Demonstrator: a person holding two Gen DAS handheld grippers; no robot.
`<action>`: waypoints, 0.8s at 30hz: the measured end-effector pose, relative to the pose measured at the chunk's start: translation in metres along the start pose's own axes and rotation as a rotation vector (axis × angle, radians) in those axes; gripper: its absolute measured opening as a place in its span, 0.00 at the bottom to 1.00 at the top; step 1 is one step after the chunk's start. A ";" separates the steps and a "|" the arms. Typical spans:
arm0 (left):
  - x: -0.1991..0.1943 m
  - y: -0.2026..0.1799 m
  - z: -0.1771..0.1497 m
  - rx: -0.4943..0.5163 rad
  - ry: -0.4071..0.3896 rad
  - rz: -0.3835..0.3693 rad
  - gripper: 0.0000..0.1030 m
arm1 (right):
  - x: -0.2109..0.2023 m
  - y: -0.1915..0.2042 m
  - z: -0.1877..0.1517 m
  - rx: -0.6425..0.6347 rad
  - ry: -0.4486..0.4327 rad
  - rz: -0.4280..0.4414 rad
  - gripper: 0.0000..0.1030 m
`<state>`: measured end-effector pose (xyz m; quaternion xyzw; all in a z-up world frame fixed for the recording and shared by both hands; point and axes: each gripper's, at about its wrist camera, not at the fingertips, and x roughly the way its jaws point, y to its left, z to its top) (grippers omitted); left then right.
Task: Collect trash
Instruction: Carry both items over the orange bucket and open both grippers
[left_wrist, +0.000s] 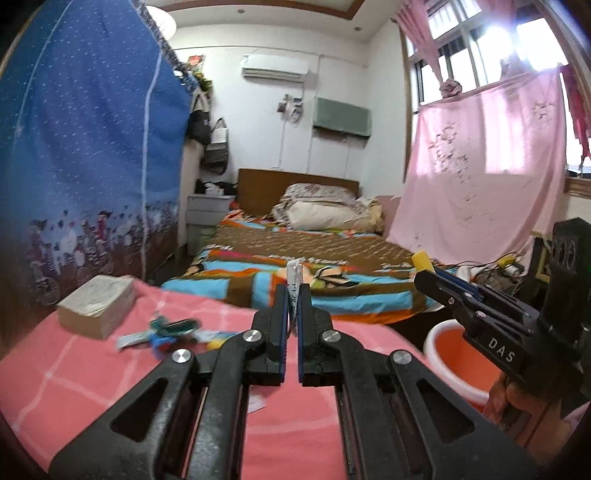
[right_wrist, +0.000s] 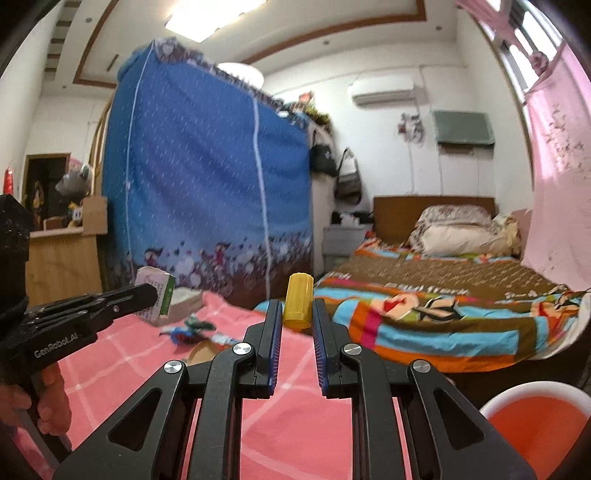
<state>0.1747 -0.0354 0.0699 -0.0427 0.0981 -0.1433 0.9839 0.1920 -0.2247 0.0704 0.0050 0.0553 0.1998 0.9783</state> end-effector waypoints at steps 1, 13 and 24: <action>0.001 -0.006 0.001 0.004 -0.003 -0.015 0.07 | -0.005 -0.003 0.001 0.003 -0.012 -0.010 0.14; 0.029 -0.090 0.007 0.075 0.033 -0.212 0.07 | -0.054 -0.060 0.009 0.050 -0.048 -0.191 0.14; 0.067 -0.140 -0.003 0.033 0.220 -0.348 0.08 | -0.080 -0.113 -0.010 0.145 0.067 -0.315 0.14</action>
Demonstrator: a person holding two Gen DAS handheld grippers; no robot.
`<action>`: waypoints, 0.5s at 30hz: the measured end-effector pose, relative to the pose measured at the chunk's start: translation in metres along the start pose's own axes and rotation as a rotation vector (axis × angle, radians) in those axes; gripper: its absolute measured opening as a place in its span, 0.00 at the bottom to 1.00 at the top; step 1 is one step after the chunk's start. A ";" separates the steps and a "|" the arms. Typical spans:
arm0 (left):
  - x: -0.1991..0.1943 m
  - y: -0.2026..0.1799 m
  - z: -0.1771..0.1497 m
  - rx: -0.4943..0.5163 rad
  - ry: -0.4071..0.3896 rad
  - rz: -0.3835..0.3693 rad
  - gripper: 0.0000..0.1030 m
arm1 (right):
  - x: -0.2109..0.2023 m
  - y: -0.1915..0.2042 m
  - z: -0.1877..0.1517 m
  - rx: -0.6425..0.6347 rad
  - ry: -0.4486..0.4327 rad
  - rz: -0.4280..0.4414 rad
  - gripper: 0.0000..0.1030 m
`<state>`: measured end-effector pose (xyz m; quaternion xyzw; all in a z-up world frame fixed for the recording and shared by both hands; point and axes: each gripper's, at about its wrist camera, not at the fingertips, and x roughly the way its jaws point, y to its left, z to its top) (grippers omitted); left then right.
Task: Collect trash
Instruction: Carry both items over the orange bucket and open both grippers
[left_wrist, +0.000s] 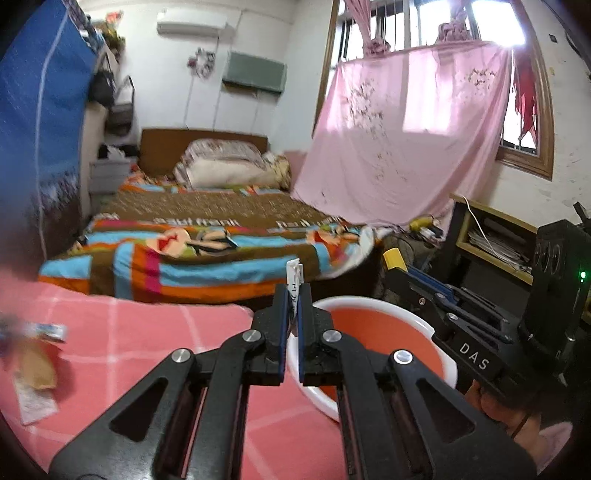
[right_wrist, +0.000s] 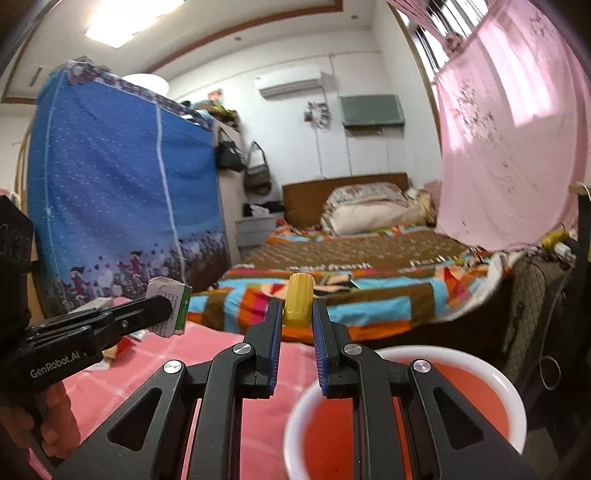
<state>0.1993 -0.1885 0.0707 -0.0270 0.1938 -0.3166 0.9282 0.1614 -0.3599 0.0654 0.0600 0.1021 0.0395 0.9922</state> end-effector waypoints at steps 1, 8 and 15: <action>0.004 -0.003 0.000 -0.003 0.015 -0.006 0.08 | 0.000 -0.003 -0.001 0.007 0.008 -0.006 0.14; 0.035 -0.025 -0.007 -0.034 0.146 -0.036 0.08 | -0.001 -0.032 -0.009 0.083 0.075 -0.044 0.14; 0.060 -0.038 -0.014 -0.063 0.259 -0.056 0.08 | 0.002 -0.048 -0.016 0.134 0.135 -0.055 0.14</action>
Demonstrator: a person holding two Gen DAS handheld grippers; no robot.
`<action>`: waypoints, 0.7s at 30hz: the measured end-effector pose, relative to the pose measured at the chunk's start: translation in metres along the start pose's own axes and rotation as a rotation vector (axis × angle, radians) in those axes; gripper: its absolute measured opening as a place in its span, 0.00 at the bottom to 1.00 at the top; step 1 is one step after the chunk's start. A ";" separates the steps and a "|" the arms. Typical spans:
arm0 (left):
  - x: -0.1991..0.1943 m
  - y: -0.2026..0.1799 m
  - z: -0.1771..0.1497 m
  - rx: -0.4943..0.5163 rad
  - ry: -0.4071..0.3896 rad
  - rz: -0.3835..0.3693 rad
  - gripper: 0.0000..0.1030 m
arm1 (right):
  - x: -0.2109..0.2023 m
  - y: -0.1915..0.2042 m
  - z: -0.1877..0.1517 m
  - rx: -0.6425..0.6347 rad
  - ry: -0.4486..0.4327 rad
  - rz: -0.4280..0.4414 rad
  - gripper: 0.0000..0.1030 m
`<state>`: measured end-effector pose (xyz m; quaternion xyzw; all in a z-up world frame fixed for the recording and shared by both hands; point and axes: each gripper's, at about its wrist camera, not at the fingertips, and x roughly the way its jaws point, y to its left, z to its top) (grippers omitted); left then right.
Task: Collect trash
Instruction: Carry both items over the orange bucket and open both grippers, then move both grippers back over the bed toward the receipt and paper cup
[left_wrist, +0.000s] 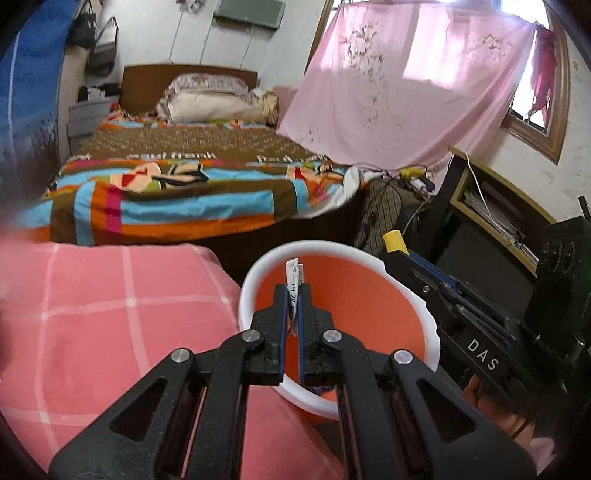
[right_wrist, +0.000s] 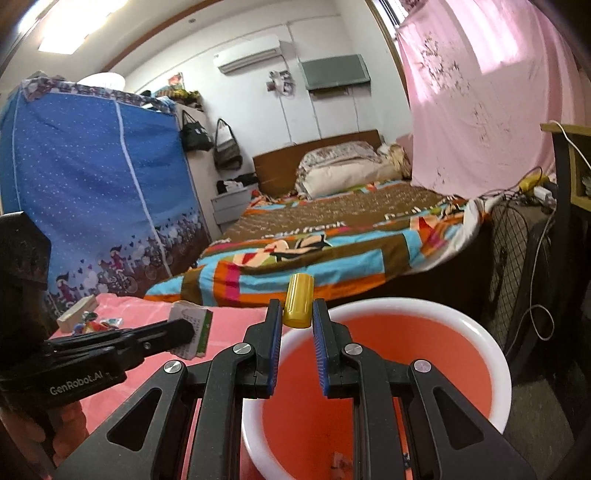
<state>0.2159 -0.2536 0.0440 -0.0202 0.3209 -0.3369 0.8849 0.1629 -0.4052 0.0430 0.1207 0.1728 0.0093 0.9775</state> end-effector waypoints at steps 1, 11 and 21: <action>0.002 -0.001 0.000 -0.003 0.008 -0.003 0.08 | 0.000 -0.001 0.000 0.003 0.006 -0.001 0.14; 0.022 -0.006 -0.002 -0.048 0.102 -0.025 0.10 | 0.003 -0.018 -0.006 0.045 0.054 -0.029 0.15; 0.021 -0.005 0.000 -0.083 0.097 -0.032 0.37 | -0.001 -0.026 -0.003 0.063 0.047 -0.059 0.15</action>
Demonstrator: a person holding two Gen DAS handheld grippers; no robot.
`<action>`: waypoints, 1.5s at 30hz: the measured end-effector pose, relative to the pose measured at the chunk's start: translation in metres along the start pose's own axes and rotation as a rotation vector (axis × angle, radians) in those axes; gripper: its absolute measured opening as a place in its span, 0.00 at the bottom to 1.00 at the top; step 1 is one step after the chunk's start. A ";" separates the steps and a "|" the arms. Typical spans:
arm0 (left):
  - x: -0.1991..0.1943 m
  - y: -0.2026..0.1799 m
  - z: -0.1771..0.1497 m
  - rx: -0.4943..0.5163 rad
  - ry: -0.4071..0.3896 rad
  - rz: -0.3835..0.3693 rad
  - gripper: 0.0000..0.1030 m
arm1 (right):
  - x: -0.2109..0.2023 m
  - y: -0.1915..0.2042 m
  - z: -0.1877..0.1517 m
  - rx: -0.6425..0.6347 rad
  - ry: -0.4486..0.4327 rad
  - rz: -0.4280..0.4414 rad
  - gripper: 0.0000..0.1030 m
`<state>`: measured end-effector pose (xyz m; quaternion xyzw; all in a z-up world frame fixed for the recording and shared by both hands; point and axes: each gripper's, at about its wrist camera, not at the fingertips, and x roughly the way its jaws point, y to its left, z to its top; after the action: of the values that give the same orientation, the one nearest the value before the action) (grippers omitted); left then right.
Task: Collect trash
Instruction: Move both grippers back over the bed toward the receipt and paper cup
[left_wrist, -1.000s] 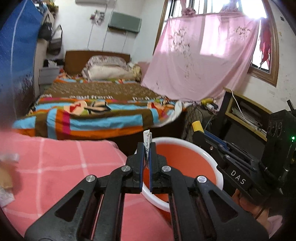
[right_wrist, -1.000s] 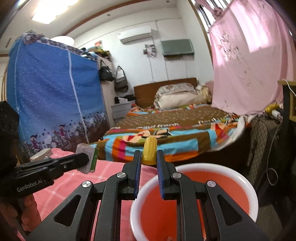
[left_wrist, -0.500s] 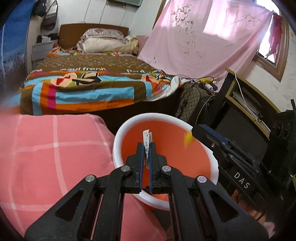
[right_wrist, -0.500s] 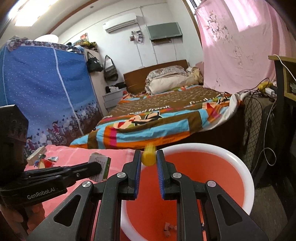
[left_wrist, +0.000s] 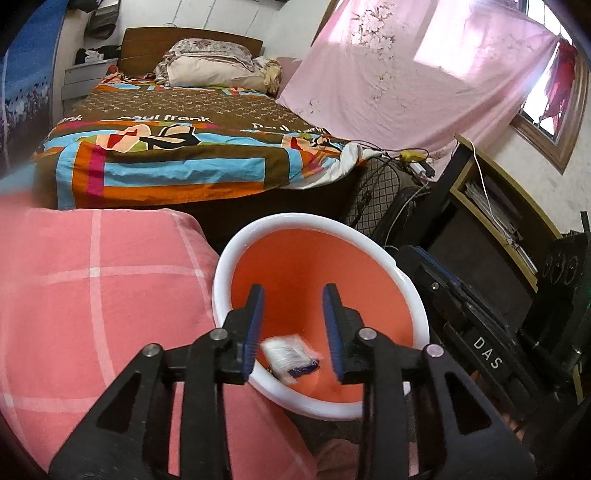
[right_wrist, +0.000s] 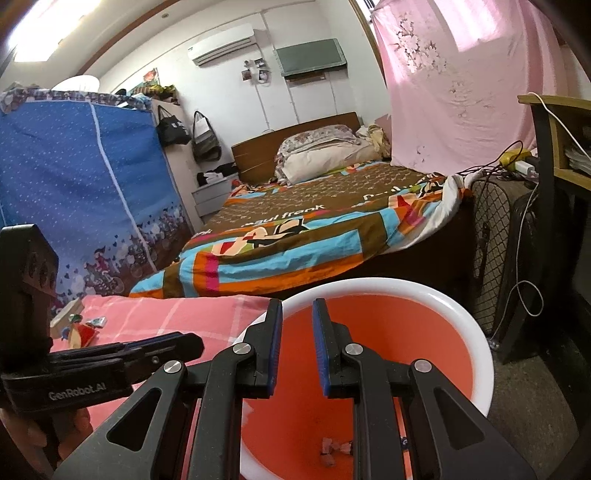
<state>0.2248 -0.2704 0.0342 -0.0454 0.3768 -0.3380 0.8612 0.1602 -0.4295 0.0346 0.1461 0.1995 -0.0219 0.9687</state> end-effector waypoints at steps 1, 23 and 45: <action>-0.002 0.001 0.000 -0.004 -0.008 0.001 0.41 | 0.000 0.000 0.000 0.001 -0.002 -0.002 0.15; -0.125 0.078 -0.016 -0.085 -0.495 0.323 1.00 | -0.030 0.070 0.018 -0.104 -0.297 0.077 0.92; -0.209 0.177 -0.061 -0.066 -0.626 0.623 1.00 | -0.007 0.182 -0.009 -0.233 -0.418 0.312 1.00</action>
<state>0.1788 0.0054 0.0612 -0.0575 0.1042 -0.0199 0.9927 0.1690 -0.2527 0.0794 0.0549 -0.0284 0.1207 0.9908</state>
